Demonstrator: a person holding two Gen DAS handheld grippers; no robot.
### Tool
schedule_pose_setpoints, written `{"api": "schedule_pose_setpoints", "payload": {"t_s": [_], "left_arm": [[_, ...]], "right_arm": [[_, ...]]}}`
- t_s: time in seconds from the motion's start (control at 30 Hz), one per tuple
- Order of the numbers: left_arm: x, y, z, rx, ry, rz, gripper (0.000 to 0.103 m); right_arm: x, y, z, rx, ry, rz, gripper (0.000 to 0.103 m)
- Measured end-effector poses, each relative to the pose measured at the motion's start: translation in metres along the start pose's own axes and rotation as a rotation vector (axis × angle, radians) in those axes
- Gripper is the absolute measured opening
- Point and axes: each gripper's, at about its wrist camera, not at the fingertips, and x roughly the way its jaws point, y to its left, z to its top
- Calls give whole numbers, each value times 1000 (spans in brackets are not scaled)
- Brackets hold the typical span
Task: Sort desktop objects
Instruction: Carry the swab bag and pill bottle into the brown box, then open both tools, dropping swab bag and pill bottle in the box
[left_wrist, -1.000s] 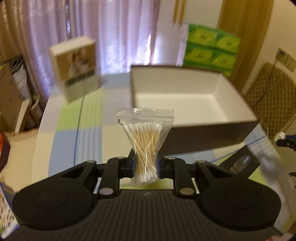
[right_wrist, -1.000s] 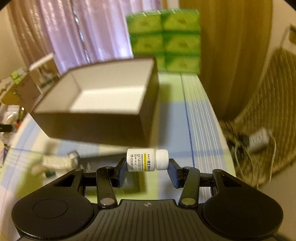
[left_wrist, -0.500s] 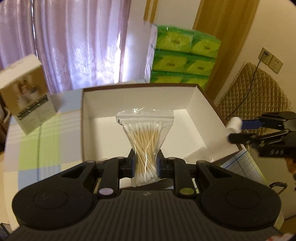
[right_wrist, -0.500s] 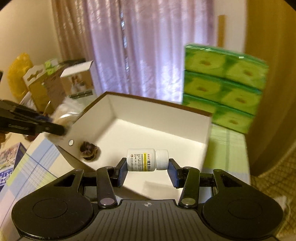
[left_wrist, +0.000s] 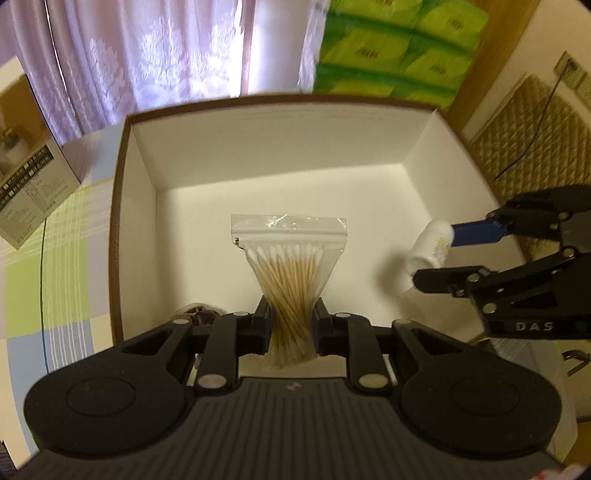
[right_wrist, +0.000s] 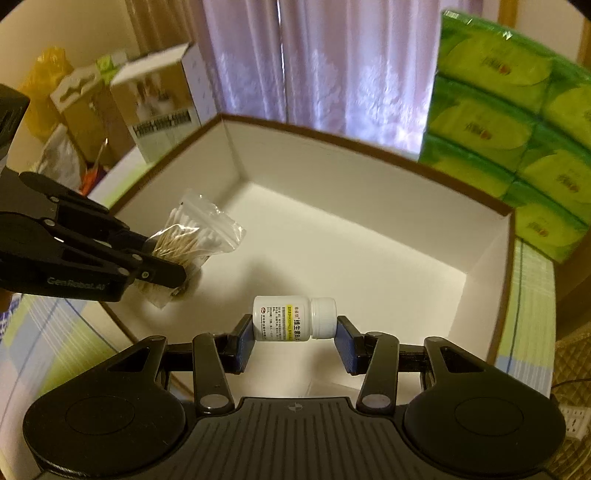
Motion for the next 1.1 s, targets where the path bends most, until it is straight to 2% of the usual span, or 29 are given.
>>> {"api": "schedule_pose_setpoints", "payload": {"t_s": [0.2, 0.53, 0.67, 0.77, 1.1], "left_arm": [[28, 5, 0, 7, 90, 37, 17], [49, 5, -4, 25, 154, 41, 20], [47, 6, -4, 37, 147, 65, 37], [43, 9, -4, 33, 137, 65, 40], [39, 10, -5, 31, 122, 76, 40]], "right_arm": [[15, -8, -1, 1, 41, 8, 44], [28, -12, -6, 8, 72, 19, 44], [29, -11, -5, 12, 74, 25, 44], [30, -10, -4, 11, 75, 32, 44], [36, 0, -2, -12, 91, 53, 44]]}}
